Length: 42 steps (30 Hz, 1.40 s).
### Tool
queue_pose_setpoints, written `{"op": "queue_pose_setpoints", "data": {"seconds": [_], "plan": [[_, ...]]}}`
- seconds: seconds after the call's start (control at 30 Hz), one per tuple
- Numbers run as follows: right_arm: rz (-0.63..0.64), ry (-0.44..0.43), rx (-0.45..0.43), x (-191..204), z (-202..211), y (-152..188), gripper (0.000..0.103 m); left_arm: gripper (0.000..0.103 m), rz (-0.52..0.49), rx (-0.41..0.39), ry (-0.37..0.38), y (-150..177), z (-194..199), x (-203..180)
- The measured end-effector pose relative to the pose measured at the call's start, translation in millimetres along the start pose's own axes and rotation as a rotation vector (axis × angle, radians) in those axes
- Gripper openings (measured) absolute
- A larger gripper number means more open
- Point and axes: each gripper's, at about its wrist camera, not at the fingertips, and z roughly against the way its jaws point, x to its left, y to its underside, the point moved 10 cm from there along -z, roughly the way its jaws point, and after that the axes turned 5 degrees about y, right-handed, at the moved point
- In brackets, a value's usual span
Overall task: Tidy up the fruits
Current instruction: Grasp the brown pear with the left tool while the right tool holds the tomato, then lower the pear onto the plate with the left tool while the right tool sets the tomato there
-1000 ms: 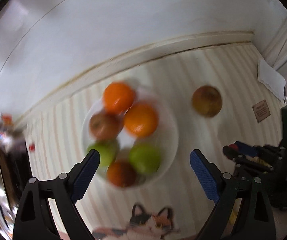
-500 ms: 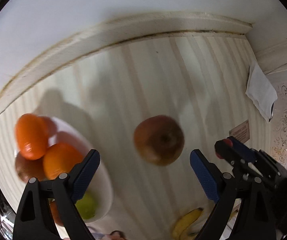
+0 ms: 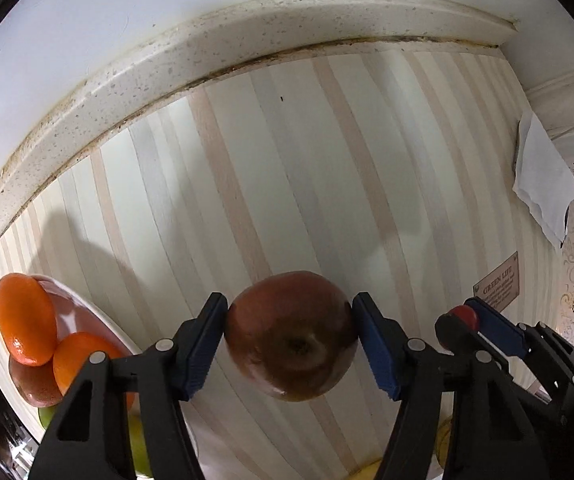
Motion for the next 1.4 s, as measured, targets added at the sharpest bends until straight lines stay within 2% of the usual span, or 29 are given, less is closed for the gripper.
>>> {"op": "queue_pose_setpoints", "data": {"seconds": [0.23, 0.47, 0.63, 0.77, 0.97, 1.07, 1.23, 1.4], "plan": [[0.021, 0.001, -0.008, 6, 4, -1, 0.031, 0.062, 0.057, -0.053, 0.035, 27, 13, 14], [0.057, -0.028, -0.005, 20, 14, 10, 0.031, 0.062, 0.105, -0.144, 0.123, 70, 60, 34], [0.093, -0.088, 0.011, 53, 20, 27, 0.031, 0.062, 0.164, -0.2, 0.151, 97, 101, 73], [0.138, -0.134, 0.022, 90, 21, 41, 0.031, 0.062, 0.224, -0.228, 0.117, 112, 120, 116], [0.214, -0.192, 0.041, 159, 13, 60, 0.031, 0.062, 0.298, -0.207, 0.058, 109, 104, 167], [0.245, -0.205, 0.042, 184, 15, 65, 0.031, 0.062, 0.301, -0.183, 0.039, 109, 92, 177], [0.284, -0.191, 0.058, 213, 4, 71, 0.031, 0.063, 0.312, -0.164, 0.061, 109, 80, 176], [0.295, -0.179, 0.068, 222, -4, 71, 0.031, 0.063, 0.333, -0.148, 0.094, 112, 80, 179]]}}
